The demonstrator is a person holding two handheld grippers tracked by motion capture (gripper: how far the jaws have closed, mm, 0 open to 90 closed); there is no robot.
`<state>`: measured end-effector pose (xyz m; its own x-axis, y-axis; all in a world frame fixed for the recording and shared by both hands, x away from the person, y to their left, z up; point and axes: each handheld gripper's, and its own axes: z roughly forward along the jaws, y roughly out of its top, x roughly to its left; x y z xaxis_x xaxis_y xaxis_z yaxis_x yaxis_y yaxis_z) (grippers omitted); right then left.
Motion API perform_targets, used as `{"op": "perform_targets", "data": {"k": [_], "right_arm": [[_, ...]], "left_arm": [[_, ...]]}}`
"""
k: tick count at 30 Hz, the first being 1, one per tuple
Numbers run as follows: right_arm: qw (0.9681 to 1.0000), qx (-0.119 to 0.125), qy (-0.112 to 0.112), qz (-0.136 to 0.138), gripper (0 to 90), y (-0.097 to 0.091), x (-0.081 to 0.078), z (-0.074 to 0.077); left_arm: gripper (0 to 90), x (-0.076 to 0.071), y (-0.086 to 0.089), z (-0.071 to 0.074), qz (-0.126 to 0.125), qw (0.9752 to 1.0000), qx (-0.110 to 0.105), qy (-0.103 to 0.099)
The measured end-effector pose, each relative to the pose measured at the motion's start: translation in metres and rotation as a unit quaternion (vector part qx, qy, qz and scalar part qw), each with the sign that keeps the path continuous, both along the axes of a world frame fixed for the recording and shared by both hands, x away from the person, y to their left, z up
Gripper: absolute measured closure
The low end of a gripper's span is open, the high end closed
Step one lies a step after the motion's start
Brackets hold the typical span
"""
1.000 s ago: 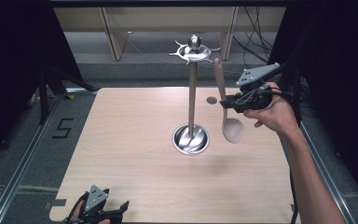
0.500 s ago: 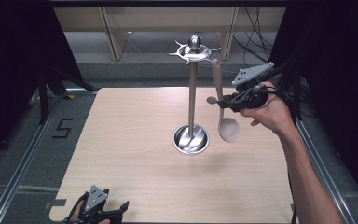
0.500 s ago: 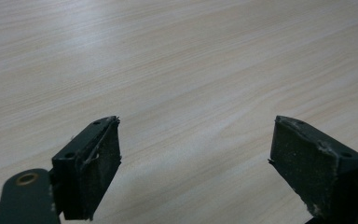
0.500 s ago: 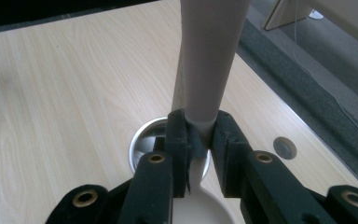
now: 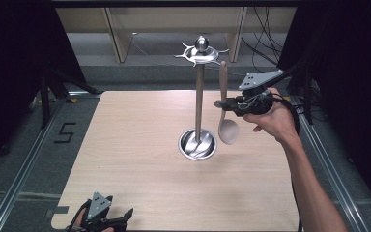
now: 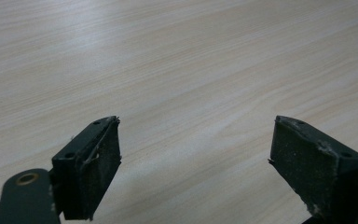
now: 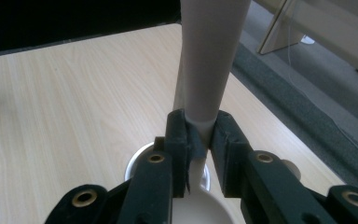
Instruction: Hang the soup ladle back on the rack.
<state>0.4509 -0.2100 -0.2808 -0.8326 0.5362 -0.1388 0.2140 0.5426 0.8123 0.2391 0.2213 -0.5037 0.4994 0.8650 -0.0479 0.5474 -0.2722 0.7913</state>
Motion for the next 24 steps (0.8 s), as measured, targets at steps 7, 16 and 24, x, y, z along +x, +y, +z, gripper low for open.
{"op": "perform_targets", "data": {"k": [7, 16, 24], "right_arm": [[0.9997, 0.02, -0.01, 0.006, 77.4, 0.0004, -0.0008, -0.0057], [0.9992, 0.038, -0.011, 0.0, 75.1, 0.0026, -0.0011, -0.009], [0.9989, 0.044, -0.012, 0.0, 68.8, 0.003, -0.0006, -0.0104]], "left_arm": [[15.3, -0.0001, -0.0004, -0.0008, -0.003, 1.0, 0.003, -0.004], [15.3, -0.0012, -0.0008, -0.0001, 0.003, 1.0, 0.001, 0.002], [15.2, -0.0013, 0.0, 0.0005, 0.002, 1.0, 0.005, 0.002]]}}
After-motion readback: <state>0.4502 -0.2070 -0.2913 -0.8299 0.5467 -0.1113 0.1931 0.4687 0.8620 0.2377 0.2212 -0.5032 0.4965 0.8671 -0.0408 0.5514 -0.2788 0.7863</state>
